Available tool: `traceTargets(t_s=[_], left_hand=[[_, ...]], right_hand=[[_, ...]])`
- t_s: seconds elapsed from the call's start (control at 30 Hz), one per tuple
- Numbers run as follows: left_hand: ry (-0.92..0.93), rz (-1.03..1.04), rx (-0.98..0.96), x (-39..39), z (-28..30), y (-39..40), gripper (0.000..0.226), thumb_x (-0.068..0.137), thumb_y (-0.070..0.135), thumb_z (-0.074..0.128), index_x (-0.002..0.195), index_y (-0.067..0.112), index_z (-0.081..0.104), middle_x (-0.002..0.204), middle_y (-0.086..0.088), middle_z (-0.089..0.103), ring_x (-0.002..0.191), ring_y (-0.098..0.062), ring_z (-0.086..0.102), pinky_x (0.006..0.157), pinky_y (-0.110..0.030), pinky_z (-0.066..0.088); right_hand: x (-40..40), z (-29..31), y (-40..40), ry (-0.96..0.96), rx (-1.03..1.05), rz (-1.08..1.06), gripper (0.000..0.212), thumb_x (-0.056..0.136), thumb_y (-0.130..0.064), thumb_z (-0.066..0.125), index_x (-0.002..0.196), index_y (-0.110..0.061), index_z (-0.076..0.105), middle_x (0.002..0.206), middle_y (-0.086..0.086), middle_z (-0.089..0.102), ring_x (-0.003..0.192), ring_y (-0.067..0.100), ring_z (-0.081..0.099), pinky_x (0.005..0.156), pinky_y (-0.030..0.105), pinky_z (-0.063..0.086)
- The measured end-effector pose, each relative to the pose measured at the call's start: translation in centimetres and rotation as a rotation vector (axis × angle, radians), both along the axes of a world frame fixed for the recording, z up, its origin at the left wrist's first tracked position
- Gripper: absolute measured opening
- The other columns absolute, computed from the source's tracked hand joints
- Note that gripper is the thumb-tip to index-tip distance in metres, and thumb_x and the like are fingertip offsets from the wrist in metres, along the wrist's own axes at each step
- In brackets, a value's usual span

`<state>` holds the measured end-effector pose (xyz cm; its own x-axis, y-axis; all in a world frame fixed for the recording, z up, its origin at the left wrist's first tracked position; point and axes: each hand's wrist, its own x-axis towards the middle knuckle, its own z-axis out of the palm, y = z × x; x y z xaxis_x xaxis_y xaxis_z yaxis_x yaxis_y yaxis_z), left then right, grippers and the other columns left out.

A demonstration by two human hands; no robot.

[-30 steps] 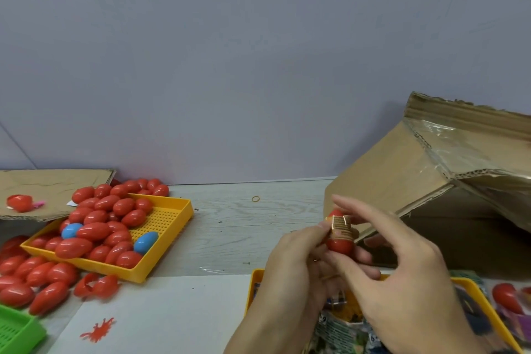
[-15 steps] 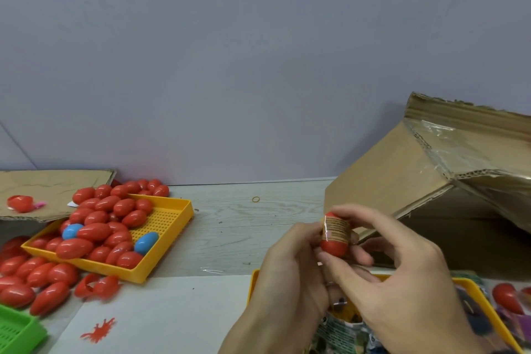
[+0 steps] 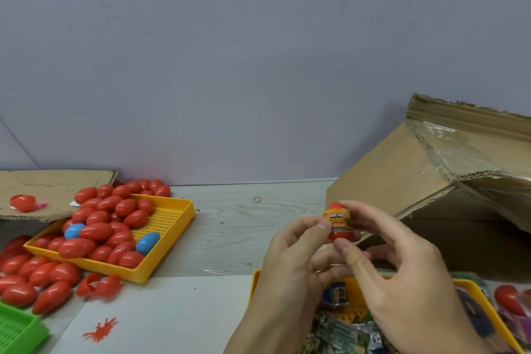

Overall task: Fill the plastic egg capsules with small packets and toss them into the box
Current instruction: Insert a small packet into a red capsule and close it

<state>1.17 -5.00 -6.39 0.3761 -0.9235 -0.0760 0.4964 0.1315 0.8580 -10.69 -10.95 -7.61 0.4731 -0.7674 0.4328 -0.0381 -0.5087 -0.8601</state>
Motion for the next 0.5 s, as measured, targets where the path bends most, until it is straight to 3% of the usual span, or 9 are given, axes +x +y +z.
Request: traceTargets(t_s=[0.13,0.2,0.3,0.43,0.5], left_hand=[[0.044,0.119,-0.012,0.0,0.0,-0.2,0.028,0.067,0.008,0.08,0.089,0.003,0.064,0.086,-0.021,0.07,0.07,-0.033,0.066,0.056,-0.034,0.058],[0.062,0.195,-0.024,0.1,0.1,-0.2,0.033,0.063,0.003,0.084,0.088,0.002,0.063,0.08,-0.018,0.071,0.062,-0.026,0.067,0.053,-0.03,0.056],[0.026,0.36,0.043,0.6,0.4,-0.2,0.033,0.065,0.012,0.077,0.093,0.002,0.064,0.08,-0.017,0.07,0.066,-0.023,0.071,0.054,-0.026,0.056],[-0.251,0.448,0.142,0.8,2.2,-0.7,0.019,0.081,0.018,0.078,0.095,0.011,0.067,0.084,-0.01,0.07,0.067,-0.016,0.069,0.062,-0.027,0.055],[-0.412,0.42,0.127,-0.2,4.1,-2.3,0.022,0.082,0.025,0.078,0.098,0.016,0.065,0.082,-0.004,0.07,0.061,-0.008,0.065,0.059,-0.019,0.052]], right_hand=[[0.0,-0.1,-0.1,0.002,0.032,0.006,0.039,0.082,-0.025,0.071,0.114,-0.046,0.064,0.105,-0.026,0.068,0.104,-0.003,0.062,0.069,0.026,0.057],[0.0,-0.2,-0.2,0.001,0.067,0.004,0.038,0.084,-0.026,0.071,0.113,-0.048,0.063,0.106,-0.028,0.066,0.103,-0.003,0.061,0.07,0.028,0.058],[0.1,-0.3,-0.5,0.075,0.056,-0.021,0.039,0.086,-0.023,0.07,0.107,-0.054,0.058,0.105,-0.036,0.061,0.098,-0.008,0.059,0.066,0.019,0.056],[0.2,0.1,-0.5,0.202,0.105,-0.023,0.041,0.087,-0.018,0.07,0.094,-0.055,0.057,0.093,-0.027,0.065,0.094,-0.015,0.054,0.065,0.007,0.048],[0.2,0.3,-0.4,0.214,0.1,-0.052,0.037,0.088,-0.02,0.069,0.086,-0.055,0.056,0.086,-0.026,0.065,0.091,-0.02,0.051,0.065,0.003,0.044]])
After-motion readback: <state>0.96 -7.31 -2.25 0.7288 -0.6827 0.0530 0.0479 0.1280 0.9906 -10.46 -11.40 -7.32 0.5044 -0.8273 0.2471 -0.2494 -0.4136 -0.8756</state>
